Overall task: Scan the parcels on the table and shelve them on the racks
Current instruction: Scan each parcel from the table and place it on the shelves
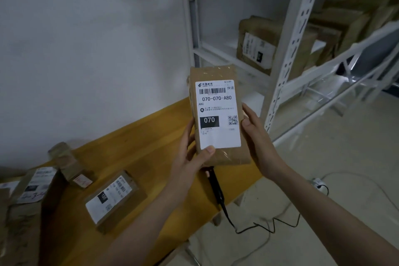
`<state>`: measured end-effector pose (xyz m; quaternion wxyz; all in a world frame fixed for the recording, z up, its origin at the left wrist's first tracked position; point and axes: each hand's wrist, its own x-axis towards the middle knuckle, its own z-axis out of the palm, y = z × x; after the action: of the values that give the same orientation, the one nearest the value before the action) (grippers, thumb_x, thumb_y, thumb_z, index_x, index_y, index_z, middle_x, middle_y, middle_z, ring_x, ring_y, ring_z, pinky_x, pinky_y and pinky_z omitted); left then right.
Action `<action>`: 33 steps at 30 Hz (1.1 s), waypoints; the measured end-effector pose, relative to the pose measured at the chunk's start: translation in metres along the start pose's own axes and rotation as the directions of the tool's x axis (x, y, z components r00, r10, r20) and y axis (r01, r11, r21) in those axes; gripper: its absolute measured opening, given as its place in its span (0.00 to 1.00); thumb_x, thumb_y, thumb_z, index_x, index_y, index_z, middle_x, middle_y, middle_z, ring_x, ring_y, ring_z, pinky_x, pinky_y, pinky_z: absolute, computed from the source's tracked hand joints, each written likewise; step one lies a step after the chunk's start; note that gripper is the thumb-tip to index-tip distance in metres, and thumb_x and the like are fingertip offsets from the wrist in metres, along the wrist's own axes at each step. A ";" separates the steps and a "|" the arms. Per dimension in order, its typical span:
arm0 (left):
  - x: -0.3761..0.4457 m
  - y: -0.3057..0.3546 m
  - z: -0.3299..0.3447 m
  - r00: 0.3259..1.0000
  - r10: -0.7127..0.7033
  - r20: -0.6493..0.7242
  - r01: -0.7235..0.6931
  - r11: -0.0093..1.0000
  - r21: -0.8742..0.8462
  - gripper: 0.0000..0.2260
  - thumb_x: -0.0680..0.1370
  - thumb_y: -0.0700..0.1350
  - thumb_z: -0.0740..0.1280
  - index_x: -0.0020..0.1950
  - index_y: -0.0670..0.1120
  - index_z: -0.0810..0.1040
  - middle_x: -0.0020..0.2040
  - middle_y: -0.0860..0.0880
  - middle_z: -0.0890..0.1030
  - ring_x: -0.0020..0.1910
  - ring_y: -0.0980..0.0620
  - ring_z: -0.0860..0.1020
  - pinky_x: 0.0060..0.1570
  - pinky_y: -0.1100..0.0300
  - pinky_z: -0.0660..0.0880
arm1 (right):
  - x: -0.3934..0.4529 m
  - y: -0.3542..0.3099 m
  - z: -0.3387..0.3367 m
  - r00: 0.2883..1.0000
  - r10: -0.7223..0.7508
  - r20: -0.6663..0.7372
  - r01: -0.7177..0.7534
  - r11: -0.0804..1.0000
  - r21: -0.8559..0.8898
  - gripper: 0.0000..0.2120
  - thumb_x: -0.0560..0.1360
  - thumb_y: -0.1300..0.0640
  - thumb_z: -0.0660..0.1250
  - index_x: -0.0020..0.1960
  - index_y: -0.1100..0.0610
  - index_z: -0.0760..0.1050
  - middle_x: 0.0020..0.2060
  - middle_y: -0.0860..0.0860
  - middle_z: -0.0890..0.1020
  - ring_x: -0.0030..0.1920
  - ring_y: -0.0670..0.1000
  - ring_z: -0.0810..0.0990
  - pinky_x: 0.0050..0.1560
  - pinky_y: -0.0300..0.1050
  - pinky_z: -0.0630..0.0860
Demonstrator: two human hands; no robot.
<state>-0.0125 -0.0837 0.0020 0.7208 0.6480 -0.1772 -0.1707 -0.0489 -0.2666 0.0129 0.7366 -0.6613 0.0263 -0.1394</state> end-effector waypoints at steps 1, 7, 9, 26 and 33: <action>-0.001 0.004 0.009 1.000 0.003 0.008 -0.004 1.000 0.006 0.32 0.69 0.54 0.74 0.65 0.76 0.63 0.65 0.60 0.75 0.66 0.57 0.73 0.61 0.47 0.76 | -0.004 -0.005 -0.009 1.000 0.006 0.013 -0.007 1.000 0.005 0.27 0.73 0.40 0.62 0.71 0.39 0.63 0.67 0.46 0.74 0.66 0.51 0.74 0.59 0.54 0.76; -0.011 0.025 0.098 0.998 0.029 0.047 -0.030 1.000 0.007 0.28 0.72 0.52 0.72 0.65 0.73 0.63 0.61 0.64 0.77 0.59 0.63 0.77 0.49 0.60 0.79 | -0.037 -0.040 -0.080 1.000 0.008 0.001 -0.008 0.999 0.053 0.27 0.76 0.47 0.61 0.74 0.42 0.60 0.67 0.47 0.74 0.64 0.52 0.76 0.57 0.50 0.78; -0.012 0.031 0.138 0.998 0.031 0.059 -0.030 1.000 -0.006 0.28 0.72 0.52 0.71 0.66 0.71 0.62 0.62 0.61 0.76 0.58 0.62 0.77 0.46 0.63 0.79 | -0.049 -0.055 -0.115 1.000 0.006 -0.001 -0.006 1.000 0.023 0.28 0.76 0.47 0.61 0.74 0.42 0.59 0.68 0.48 0.73 0.65 0.53 0.76 0.59 0.56 0.76; 0.057 0.106 0.419 0.944 0.186 0.271 -0.195 0.981 0.008 0.29 0.73 0.53 0.66 0.72 0.62 0.60 0.63 0.61 0.75 0.54 0.67 0.78 0.46 0.70 0.76 | -0.075 -0.210 -0.366 0.969 -0.198 -0.147 0.184 0.978 -0.103 0.27 0.75 0.46 0.65 0.71 0.36 0.60 0.62 0.46 0.76 0.59 0.49 0.79 0.54 0.49 0.80; 0.133 0.142 0.474 0.926 0.255 0.280 -0.261 0.965 -0.013 0.29 0.70 0.55 0.66 0.70 0.64 0.63 0.61 0.63 0.77 0.57 0.64 0.77 0.44 0.71 0.76 | -0.015 -0.254 -0.428 0.964 -0.237 -0.123 0.221 0.967 -0.127 0.25 0.71 0.45 0.64 0.65 0.29 0.61 0.62 0.43 0.75 0.61 0.50 0.77 0.55 0.50 0.80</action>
<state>-0.1198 -0.5469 0.1938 0.6969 0.5972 -0.3626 -0.1618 -0.2018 -0.6988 0.2074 0.6736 -0.6890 0.0080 -0.2674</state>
